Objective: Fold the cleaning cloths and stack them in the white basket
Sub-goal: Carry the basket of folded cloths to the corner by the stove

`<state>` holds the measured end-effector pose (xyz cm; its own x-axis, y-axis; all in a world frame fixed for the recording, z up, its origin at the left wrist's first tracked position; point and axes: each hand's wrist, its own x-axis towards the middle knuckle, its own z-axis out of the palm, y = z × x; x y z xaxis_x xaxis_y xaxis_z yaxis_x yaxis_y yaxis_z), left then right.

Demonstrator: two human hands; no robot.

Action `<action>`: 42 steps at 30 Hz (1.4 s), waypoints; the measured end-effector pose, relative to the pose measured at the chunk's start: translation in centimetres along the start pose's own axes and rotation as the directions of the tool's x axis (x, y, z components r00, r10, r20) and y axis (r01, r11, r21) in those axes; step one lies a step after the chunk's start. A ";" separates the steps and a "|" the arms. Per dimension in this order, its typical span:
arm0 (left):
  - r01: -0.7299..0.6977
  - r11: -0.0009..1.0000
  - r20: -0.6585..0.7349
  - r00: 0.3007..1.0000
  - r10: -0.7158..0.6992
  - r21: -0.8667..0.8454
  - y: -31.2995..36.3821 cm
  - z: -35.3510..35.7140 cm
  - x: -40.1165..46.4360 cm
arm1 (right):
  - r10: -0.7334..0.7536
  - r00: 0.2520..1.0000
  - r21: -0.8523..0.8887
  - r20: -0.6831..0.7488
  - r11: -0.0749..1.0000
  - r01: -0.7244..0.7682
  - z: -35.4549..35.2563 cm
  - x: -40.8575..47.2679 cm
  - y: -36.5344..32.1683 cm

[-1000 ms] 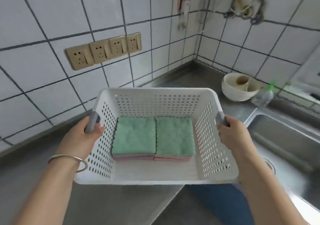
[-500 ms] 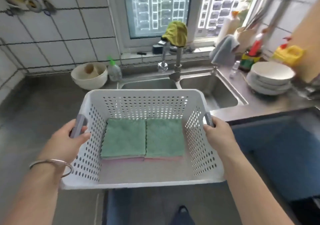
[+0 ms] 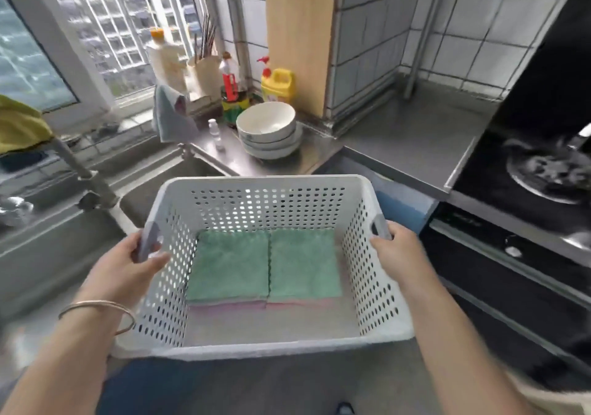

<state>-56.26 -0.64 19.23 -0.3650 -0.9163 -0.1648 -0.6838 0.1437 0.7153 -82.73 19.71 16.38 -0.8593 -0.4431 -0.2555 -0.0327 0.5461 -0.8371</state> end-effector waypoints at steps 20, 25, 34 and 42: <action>-0.290 0.952 0.136 0.951 0.277 0.094 24.8 24.2 24.4 | 0.144 0.950 0.127 -0.278 0.986 -0.112 -15.3 29.7 1.1; -0.332 0.933 0.203 0.932 0.301 0.140 29.3 28.7 32.5 | 0.216 0.925 0.163 -0.314 0.972 -0.171 -16.1 38.2 -0.1; -0.280 0.960 0.319 0.909 0.269 -0.012 36.8 35.3 41.2 | 0.277 0.888 0.236 -0.367 0.951 -0.200 -18.2 48.5 0.3; -0.216 0.975 0.312 0.925 0.218 -0.040 38.8 39.5 43.4 | 0.290 0.896 0.183 -0.337 0.953 -0.240 -20.9 53.0 1.7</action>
<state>-123.66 -20.08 13.00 -0.6837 -0.6993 -0.2086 -0.5631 0.3237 0.7604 -139.01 12.07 11.51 -0.9512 0.0010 -0.3087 0.2684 0.4968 -0.8253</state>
